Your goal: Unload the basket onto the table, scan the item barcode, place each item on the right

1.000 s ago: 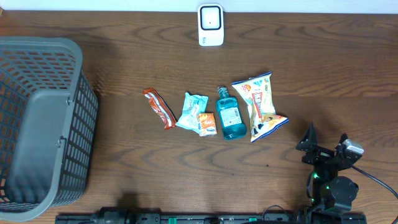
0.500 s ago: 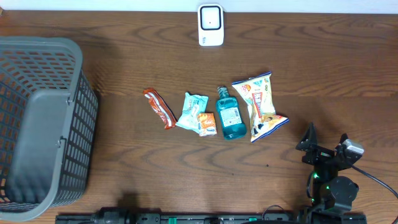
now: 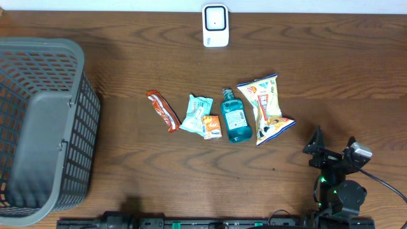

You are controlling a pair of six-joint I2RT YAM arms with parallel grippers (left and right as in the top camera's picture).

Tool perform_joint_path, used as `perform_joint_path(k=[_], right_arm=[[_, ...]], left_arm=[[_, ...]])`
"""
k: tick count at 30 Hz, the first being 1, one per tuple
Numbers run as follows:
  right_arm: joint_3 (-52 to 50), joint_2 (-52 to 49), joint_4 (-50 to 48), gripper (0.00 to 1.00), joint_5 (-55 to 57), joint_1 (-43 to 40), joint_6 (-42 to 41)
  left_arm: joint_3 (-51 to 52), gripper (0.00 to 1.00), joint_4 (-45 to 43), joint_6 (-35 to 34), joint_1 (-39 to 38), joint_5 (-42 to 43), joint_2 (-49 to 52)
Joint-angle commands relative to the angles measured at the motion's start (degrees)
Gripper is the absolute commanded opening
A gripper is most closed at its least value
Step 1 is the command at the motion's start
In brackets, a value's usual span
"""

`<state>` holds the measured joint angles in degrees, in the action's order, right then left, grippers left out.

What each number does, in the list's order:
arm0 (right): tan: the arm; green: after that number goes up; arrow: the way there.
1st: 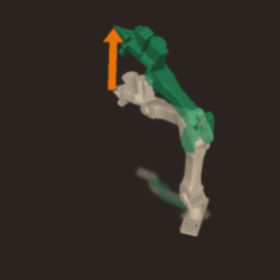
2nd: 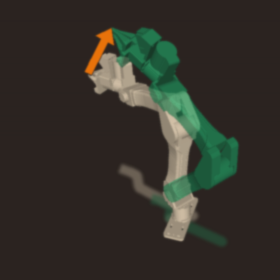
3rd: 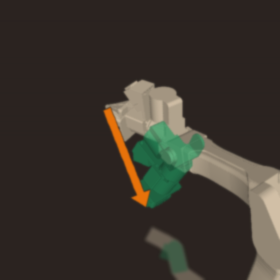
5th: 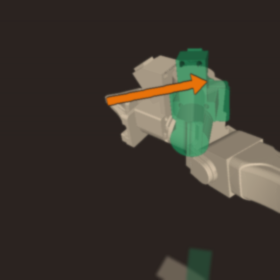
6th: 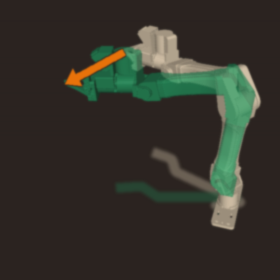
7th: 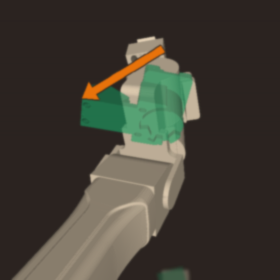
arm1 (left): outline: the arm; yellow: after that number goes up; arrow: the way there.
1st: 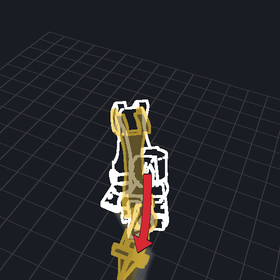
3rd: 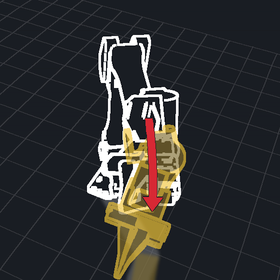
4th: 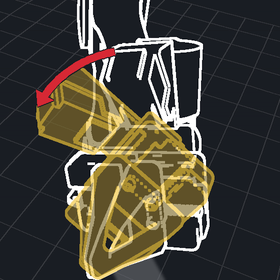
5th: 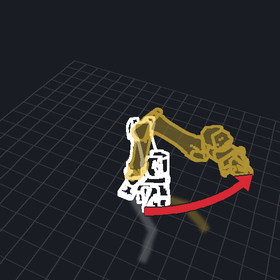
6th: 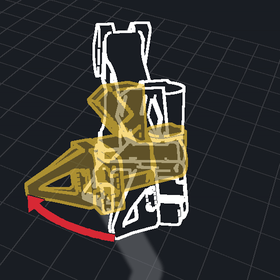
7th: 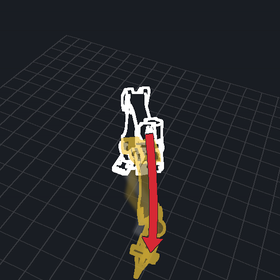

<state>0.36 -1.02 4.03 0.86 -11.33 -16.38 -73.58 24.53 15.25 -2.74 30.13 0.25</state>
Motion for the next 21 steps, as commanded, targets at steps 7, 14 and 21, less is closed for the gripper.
perform_joint_path(k=[7,14,21], right_arm=[[0.0,0.3,0.2,0.99,0.1,0.2,-0.7],[0.0,0.3,0.2,0.99,0.1,0.2,-0.7],[0.0,0.3,0.2,0.99,0.1,0.2,-0.7]], left_arm=[[0.5,0.98,-0.7,0.1,-0.1,0.8,0.0],[2.0,0.98,-1.1,0.1,-0.1,0.8,0.0],[2.9,0.98,-1.6,0.1,-0.1,0.8,0.0]])
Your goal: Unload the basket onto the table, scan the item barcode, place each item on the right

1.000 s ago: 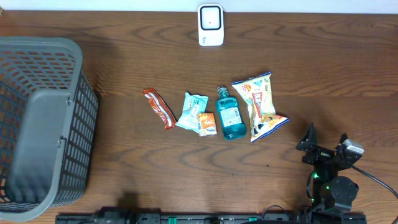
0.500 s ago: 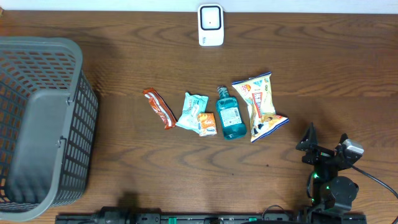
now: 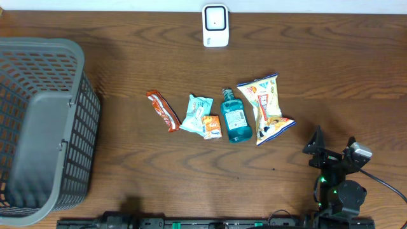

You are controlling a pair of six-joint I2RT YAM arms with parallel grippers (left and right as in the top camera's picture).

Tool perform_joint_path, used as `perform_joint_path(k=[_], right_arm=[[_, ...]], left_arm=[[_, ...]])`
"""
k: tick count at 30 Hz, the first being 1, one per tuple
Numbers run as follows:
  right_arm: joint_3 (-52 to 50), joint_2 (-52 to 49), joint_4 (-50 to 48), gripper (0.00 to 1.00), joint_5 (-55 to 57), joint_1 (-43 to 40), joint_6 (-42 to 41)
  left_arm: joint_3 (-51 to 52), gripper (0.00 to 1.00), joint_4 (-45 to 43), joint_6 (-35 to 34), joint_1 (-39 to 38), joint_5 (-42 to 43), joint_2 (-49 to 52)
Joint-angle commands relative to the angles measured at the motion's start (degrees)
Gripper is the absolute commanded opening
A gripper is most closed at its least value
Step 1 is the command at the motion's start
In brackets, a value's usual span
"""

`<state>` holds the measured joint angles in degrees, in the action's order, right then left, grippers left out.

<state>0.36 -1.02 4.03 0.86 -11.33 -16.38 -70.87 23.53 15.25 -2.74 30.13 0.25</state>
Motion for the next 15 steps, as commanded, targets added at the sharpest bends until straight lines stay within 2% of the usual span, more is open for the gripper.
perform_joint_path(k=[1,15], right_arm=[[0.0,0.3,0.2,0.99,0.1,0.2,-0.7],[0.0,0.3,0.2,0.99,0.1,0.2,-0.7]], left_arm=[[0.2,0.98,-0.6,0.1,-0.1,0.8,0.0],[0.7,0.98,-0.5,0.1,0.4,0.7,0.0]])
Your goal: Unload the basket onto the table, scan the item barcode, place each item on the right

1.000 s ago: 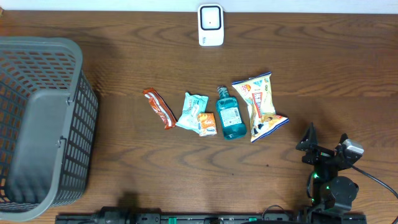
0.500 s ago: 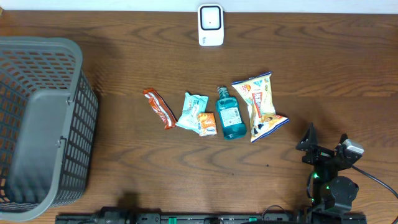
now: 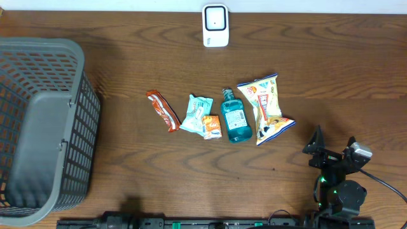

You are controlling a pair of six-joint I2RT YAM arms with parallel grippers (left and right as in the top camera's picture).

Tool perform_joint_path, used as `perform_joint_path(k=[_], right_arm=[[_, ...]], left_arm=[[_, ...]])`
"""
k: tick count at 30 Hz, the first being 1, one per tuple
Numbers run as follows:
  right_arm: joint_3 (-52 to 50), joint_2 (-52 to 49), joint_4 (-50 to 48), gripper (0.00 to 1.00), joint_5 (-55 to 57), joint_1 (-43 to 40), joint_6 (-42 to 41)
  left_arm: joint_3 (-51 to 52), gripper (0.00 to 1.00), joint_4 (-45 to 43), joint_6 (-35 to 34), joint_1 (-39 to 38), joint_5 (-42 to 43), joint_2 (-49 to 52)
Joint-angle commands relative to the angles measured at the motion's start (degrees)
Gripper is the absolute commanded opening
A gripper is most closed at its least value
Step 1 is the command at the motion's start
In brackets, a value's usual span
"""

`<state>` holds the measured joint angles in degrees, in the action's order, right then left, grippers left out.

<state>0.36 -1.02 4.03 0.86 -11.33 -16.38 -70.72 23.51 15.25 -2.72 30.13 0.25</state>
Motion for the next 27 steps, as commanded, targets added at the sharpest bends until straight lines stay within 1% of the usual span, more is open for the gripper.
perform_joint_path(k=[1,7,19,24,27], right_arm=[[0.0,0.3,0.2,0.99,0.1,0.2,-0.7],[0.0,0.3,0.2,0.99,0.1,0.2,-0.7],[0.0,0.3,0.2,0.99,0.1,0.2,-0.7],[0.0,0.3,0.2,0.99,0.1,0.2,-0.7],[0.0,0.3,0.2,0.99,0.1,0.2,-0.7]], left_arm=[[0.8,0.98,-0.5,0.1,0.9,0.7,0.0],[2.4,0.98,-0.7,0.1,3.6,0.8,0.0],[4.2,0.98,-1.6,0.1,3.8,0.8,-0.1],[7.5,0.98,-2.1,0.1,3.8,0.7,-0.1],[11.0,0.98,-4.2,0.2,3.8,0.7,-0.1]])
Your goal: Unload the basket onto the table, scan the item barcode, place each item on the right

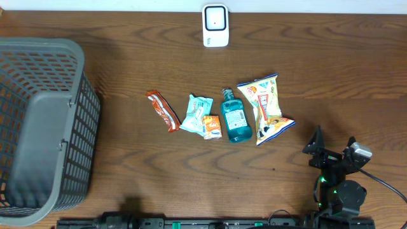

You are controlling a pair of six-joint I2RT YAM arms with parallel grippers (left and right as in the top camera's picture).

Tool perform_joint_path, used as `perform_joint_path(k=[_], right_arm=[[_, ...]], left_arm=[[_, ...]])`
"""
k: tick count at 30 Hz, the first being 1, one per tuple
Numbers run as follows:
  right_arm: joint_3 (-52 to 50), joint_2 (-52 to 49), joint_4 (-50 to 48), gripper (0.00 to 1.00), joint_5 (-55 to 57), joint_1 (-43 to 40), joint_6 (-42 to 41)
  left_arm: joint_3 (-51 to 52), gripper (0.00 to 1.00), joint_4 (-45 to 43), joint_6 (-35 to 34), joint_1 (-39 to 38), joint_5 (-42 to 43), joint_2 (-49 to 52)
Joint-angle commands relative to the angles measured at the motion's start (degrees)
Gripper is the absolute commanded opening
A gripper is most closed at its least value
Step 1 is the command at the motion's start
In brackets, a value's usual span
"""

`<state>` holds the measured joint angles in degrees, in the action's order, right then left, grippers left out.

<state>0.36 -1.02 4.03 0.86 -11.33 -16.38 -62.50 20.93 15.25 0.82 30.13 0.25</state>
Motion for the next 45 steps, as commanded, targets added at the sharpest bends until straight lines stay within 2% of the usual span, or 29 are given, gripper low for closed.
perform_joint_path(k=[1,21,29,45], right_arm=[[0.0,0.3,0.2,0.99,0.1,0.2,-0.7],[0.0,0.3,0.2,0.99,0.1,0.2,-0.7],[0.0,0.3,0.2,0.99,0.1,0.2,-0.7],[0.0,0.3,0.2,0.99,0.1,0.2,-0.7]], left_arm=[[3.5,0.98,-1.8,0.2,0.2,0.7,-0.1],[8.2,0.98,-2.0,0.2,1.4,0.6,-0.1],[14.1,0.98,-1.9,0.1,1.5,-7.3,-0.1],[14.6,0.98,-1.8,-0.4,1.5,-7.3,-0.1]])
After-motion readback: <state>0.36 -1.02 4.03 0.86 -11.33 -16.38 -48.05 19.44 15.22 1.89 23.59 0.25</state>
